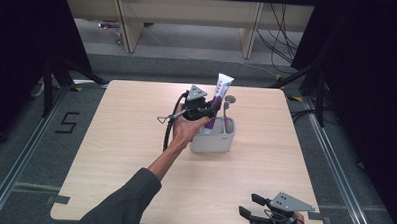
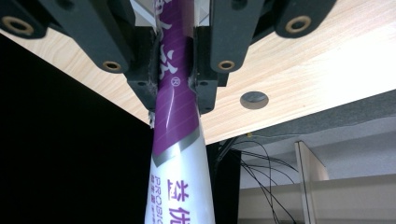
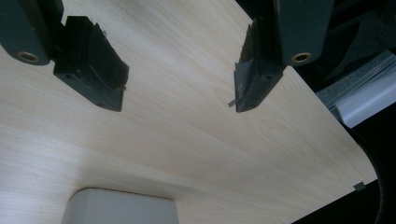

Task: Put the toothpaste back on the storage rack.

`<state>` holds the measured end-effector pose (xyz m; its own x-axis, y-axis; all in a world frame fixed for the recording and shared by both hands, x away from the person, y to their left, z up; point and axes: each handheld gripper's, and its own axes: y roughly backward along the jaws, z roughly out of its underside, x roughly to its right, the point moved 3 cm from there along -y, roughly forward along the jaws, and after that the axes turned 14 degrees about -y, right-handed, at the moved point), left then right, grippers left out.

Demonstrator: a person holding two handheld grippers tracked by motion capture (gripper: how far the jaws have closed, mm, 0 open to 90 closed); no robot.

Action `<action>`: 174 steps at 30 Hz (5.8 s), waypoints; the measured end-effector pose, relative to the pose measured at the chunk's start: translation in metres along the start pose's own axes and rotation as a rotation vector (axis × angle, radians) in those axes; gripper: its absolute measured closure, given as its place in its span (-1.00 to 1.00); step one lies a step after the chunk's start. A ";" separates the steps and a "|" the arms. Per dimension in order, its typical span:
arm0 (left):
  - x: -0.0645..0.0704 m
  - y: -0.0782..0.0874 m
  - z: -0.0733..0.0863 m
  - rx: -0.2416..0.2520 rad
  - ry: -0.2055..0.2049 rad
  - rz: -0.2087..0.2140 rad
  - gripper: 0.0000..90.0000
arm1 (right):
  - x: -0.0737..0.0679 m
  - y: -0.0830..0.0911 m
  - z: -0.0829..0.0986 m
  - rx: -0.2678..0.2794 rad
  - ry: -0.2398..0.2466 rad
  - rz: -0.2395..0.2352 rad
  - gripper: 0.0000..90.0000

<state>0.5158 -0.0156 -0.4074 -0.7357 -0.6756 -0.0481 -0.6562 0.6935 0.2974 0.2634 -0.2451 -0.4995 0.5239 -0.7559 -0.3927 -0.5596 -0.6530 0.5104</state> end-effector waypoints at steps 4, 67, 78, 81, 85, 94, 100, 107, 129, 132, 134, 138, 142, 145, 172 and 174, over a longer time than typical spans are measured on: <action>-0.001 -0.001 0.007 -0.011 0.015 -0.002 0.67 | -0.001 0.000 0.000 -0.005 -0.007 -0.003 -0.23; -0.008 0.046 0.011 -0.176 -0.013 -0.024 -0.11 | 0.000 -0.006 0.000 -0.022 -0.011 -0.008 -0.23; -0.018 0.085 0.009 -0.174 -0.004 0.014 -0.19 | -0.001 -0.006 0.002 -0.034 -0.046 -0.008 -0.23; -0.021 0.095 0.009 -0.164 0.004 0.021 -0.21 | 0.002 -0.006 0.002 -0.025 -0.021 -0.005 -0.23; -0.022 0.109 0.007 -0.159 -0.016 0.025 -0.22 | 0.002 -0.005 0.001 -0.024 -0.016 0.003 -0.23; -0.014 0.137 0.012 -0.143 -0.022 0.080 -0.31 | 0.002 -0.005 0.001 -0.028 -0.011 0.000 -0.23; -0.010 0.150 0.022 -0.140 -0.003 0.112 -0.45 | 0.003 -0.006 0.001 -0.024 -0.006 0.006 -0.23; -0.003 0.176 0.040 -0.135 -0.009 0.100 -0.66 | 0.002 -0.008 0.002 -0.025 -0.012 -0.002 -0.23; 0.014 0.230 0.111 -0.154 -0.065 0.099 -0.66 | 0.001 -0.012 0.003 -0.035 -0.008 0.012 -0.23; 0.014 0.234 0.118 -0.148 -0.067 0.103 -0.66 | 0.001 -0.013 0.003 -0.042 -0.016 0.000 -0.23; 0.013 0.238 0.126 -0.165 -0.080 0.091 -0.65 | 0.001 -0.013 0.004 -0.059 -0.024 -0.003 -0.23; 0.011 0.245 0.146 -0.179 -0.058 0.088 -0.65 | 0.001 -0.013 0.004 -0.050 -0.012 0.015 -0.24; 0.010 0.252 0.154 -0.177 -0.054 0.103 -0.65 | 0.000 -0.013 0.005 -0.067 -0.037 0.024 -0.24; 0.009 0.260 0.158 -0.184 -0.058 0.087 -0.65 | 0.000 -0.015 0.005 -0.056 -0.032 0.011 -0.24; 0.034 0.288 0.199 -0.342 -0.188 0.096 -0.66 | -0.001 -0.017 0.005 -0.061 -0.001 0.022 -0.43; 0.035 0.287 0.200 -0.346 -0.188 0.092 -0.66 | -0.001 -0.018 0.006 -0.061 -0.001 0.023 -0.44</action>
<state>0.2682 0.2100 -0.5145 -0.8278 -0.5345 -0.1702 -0.5144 0.6023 0.6105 0.2694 -0.2332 -0.5125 0.5110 -0.7705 -0.3812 -0.5313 -0.6316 0.5646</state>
